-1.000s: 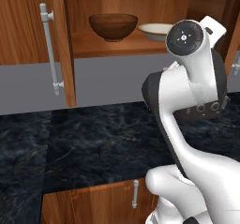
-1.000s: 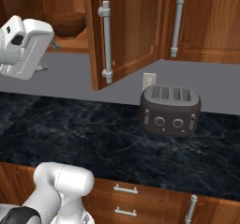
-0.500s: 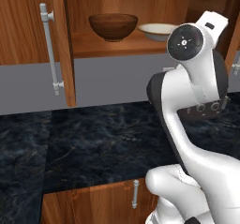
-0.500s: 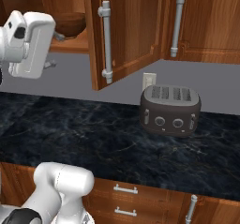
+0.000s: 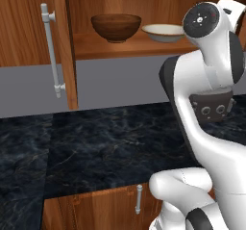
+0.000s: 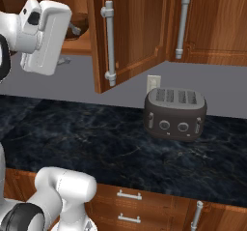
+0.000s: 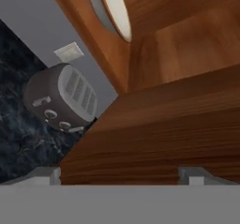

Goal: Move the bowls from the cabinet to the plates on the dining table.

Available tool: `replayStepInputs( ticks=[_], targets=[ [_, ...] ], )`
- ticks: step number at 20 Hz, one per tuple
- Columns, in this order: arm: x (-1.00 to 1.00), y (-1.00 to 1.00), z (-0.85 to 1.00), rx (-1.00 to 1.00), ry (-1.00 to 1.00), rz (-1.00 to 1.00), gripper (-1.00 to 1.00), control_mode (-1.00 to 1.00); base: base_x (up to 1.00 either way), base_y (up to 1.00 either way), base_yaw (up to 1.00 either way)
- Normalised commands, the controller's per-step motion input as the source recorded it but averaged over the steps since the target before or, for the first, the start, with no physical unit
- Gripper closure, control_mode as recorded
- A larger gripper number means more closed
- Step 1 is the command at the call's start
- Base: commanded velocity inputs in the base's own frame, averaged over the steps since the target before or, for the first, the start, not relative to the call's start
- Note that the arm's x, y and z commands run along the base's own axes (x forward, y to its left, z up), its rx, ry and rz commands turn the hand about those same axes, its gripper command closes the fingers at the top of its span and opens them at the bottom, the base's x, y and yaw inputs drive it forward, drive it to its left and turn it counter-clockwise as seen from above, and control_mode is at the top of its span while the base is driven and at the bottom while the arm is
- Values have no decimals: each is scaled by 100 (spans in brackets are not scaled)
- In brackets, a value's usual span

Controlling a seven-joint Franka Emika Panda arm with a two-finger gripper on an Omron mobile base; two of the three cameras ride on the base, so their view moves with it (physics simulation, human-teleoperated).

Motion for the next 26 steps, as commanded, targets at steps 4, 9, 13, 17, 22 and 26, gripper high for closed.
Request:
replayStepInputs(
  ticks=[4, 9, 13, 17, 22, 26],
  targets=[
    [3, -15, 0, -14, 1, -5, -100, -100, 0, 0, 0],
    [8, -9, -6, -14, 6, -9, -100, -100, 0, 0, 0],
    [21, -9, -4, -9, 8, -12, -100, -100, 0, 0, 0],
    [8, -4, 2, -6, 9, -16, -100, -100, 0, 0, 0],
    [0, 0, 0, -5, 2, -16, -100, -100, 0, 0, 0],
    [0, -1, 0, -2, 0, -17, -100, -100, 0, 0, 0]
  ],
)
